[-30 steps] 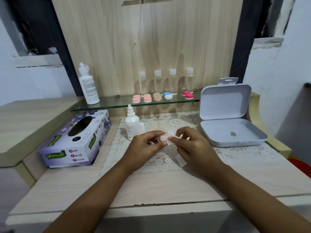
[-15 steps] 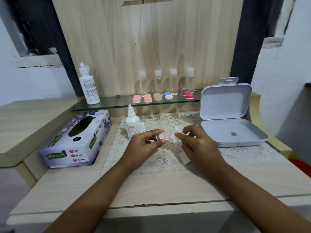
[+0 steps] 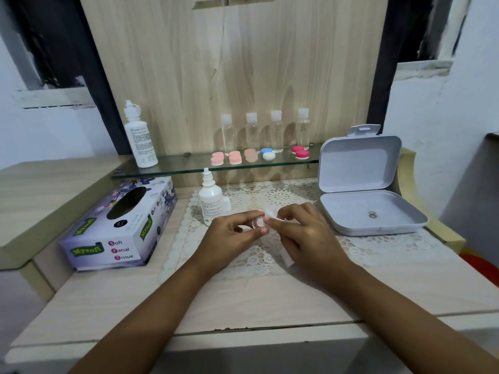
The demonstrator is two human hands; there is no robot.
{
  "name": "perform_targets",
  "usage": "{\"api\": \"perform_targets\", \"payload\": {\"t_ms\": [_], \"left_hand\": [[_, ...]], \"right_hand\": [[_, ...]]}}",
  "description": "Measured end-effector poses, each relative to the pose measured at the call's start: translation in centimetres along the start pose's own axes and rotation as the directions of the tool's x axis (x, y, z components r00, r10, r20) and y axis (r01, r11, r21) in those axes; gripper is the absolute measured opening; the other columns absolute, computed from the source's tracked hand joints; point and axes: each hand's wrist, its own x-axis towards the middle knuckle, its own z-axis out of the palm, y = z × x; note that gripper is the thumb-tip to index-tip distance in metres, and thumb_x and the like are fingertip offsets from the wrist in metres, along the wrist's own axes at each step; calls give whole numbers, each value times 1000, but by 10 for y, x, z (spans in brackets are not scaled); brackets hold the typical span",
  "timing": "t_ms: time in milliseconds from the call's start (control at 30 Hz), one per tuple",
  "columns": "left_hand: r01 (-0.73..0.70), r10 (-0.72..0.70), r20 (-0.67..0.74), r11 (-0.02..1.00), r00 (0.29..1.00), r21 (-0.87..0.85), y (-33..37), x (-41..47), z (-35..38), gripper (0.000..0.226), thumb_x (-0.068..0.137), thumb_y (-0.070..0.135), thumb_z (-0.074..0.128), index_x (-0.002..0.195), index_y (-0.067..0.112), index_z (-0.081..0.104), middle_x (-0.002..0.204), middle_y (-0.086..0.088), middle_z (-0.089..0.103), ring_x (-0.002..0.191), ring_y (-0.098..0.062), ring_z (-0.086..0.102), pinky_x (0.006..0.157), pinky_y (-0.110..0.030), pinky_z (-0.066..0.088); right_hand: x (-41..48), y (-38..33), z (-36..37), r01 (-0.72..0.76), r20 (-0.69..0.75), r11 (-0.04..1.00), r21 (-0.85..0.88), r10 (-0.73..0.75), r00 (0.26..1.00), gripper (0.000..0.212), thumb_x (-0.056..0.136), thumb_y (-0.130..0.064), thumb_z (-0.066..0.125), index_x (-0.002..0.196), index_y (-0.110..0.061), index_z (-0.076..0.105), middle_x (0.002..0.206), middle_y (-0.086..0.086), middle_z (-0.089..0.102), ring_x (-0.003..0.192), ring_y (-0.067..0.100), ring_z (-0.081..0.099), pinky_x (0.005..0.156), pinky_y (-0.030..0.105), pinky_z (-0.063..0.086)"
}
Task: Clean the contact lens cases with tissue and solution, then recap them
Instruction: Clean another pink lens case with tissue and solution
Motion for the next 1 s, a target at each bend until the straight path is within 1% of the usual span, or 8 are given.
{"api": "perform_targets", "payload": {"t_ms": [100,167,300,467,633,800,933,1000], "left_hand": [[-49,47,53,998,998,37,1,-2,0,14,83,14,68,96,18,73,91,-3,71,85,-22,63,76,-37,48],[-64,61,71,997,996,47,0,-3,-1,11,84,14,67,94,14,73,88,-8,69,85,-25,62,77,-37,47],[-68,64,76,997,995,44,1,-3,1,13,81,18,71,93,21,74,85,0,70,77,-10,60,74,-33,47],[-44,42,50,998,998,38,2,-3,2,13,78,20,73,82,33,72,73,10,69,67,1,56,63,-14,45],[-45,42,46,995,998,83,-1,-2,1,11,77,23,74,78,34,71,72,10,68,72,-8,59,67,-21,47],[-49,46,37,995,998,85,-2,-1,1,17,77,23,75,92,28,74,84,3,71,83,-17,62,80,-35,47],[-41,38,44,996,998,83,-1,-2,1,20,78,20,74,95,31,73,87,18,71,79,-4,62,76,-24,47],[-26,23,49,997,999,79,0,-3,1,19,78,18,74,90,32,73,76,20,69,71,-1,59,67,-17,46]], "right_hand": [[1,-4,0,60,24,998,-10,-60,998,32,85,-11,49,109,-19,69,96,4,63,85,23,49,63,36,44],[1,-4,0,76,35,997,-19,-75,997,32,85,-12,48,108,-19,69,98,3,64,88,22,48,64,36,44],[4,-2,1,54,3,999,1,-54,999,27,85,-11,49,103,-17,70,94,1,66,90,19,49,63,39,46],[7,-12,-4,95,-1,995,41,-95,996,19,86,-10,48,100,-13,59,85,2,65,86,19,51,62,34,45],[6,-9,-3,57,-15,998,32,-56,998,16,83,-10,50,96,-11,59,78,4,64,80,22,53,58,37,47],[5,-3,0,45,-7,998,45,-45,999,20,87,-9,48,94,-11,67,89,-2,68,83,19,53,61,40,48],[5,-9,-1,100,30,994,51,-102,994,23,87,-8,46,97,-12,66,91,-1,68,86,18,51,63,37,46],[5,-11,-2,75,34,996,53,-77,996,20,85,-9,45,99,-13,60,85,2,65,86,19,51,62,38,47]]}}
